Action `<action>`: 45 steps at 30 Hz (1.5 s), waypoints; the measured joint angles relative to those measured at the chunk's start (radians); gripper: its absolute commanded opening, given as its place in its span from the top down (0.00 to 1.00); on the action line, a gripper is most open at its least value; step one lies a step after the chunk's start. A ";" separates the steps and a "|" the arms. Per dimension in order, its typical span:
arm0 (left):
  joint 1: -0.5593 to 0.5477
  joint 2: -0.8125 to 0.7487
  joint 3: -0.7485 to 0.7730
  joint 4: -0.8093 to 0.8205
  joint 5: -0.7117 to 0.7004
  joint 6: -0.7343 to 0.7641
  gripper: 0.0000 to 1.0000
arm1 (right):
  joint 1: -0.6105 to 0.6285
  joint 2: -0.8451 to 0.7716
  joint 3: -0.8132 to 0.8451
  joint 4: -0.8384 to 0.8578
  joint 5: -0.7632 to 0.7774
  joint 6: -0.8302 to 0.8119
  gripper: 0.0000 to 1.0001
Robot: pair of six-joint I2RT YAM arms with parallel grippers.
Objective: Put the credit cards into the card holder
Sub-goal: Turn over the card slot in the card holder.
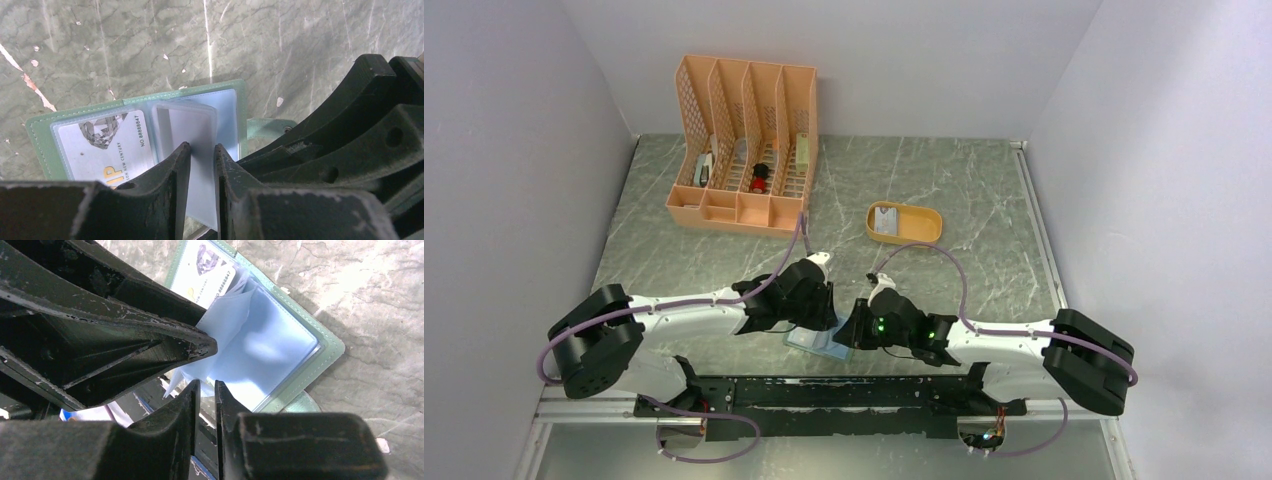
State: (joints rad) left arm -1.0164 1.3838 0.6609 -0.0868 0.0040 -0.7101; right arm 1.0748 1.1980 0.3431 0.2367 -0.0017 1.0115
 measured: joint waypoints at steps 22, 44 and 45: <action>0.000 0.004 0.009 -0.010 0.000 0.006 0.73 | 0.000 -0.043 -0.009 0.010 -0.012 -0.005 0.51; 0.000 0.008 0.017 -0.018 0.000 0.015 0.74 | 0.000 0.070 0.044 0.019 -0.061 -0.028 0.62; 0.000 0.008 0.017 -0.018 0.000 0.015 0.74 | 0.000 0.072 0.045 0.020 -0.061 -0.026 0.66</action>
State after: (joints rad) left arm -1.0164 1.3914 0.6777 -0.1047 0.0040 -0.6952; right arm 1.0748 1.2697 0.3882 0.2565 -0.0628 0.9852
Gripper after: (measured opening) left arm 0.267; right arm 0.425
